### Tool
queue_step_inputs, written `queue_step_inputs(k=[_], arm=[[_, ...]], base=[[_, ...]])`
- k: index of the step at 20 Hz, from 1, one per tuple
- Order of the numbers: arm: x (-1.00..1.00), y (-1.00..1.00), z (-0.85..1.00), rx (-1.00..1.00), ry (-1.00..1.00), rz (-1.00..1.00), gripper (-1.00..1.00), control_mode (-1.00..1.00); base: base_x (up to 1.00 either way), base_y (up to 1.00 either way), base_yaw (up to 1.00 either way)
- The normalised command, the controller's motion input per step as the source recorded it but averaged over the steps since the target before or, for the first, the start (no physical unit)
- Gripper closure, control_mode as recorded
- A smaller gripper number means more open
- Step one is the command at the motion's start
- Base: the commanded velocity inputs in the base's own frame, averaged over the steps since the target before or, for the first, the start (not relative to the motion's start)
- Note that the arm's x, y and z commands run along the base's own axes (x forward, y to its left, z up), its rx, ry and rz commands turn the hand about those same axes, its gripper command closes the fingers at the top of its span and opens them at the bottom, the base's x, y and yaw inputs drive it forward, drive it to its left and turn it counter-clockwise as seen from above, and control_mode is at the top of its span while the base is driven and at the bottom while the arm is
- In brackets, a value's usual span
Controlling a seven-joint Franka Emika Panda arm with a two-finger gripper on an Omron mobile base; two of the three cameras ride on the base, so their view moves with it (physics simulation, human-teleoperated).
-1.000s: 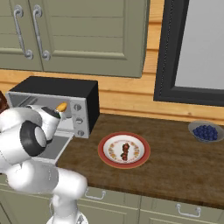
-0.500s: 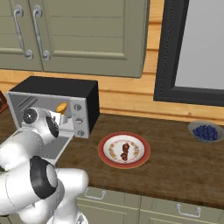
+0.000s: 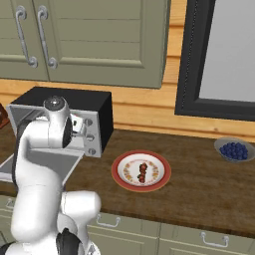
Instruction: Pick up the kebab skewer and baguette bread, and place them inside the toaster oven. Close the toaster oven door and start by setting the timer.
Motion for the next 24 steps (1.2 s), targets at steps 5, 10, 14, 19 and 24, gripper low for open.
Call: queue_step_inputs(k=[5, 10, 14, 19, 24], arm=[[-0.80, -0.96, 0.07, -0.01, 0.16, 0.00, -1.00, -1.00], [-0.37, -0.97, -0.23, -0.06, 0.06, 0.00, -1.00, -1.00], [-0.18, -1.00, -0.38, -0.09, 0.01, 0.00, -1.00, -1.00], [-0.01, -0.93, -0.33, -0.07, 0.01, 0.00, -1.00, -1.00], [0.09, -0.69, -0.21, 0.00, 0.03, -0.02, -1.00, -1.00]], base=[[0.00, 0.00, 0.00], [0.00, 0.00, 0.00], [0.00, 0.00, 0.00], [0.00, 0.00, 0.00], [0.00, 0.00, 0.00]])
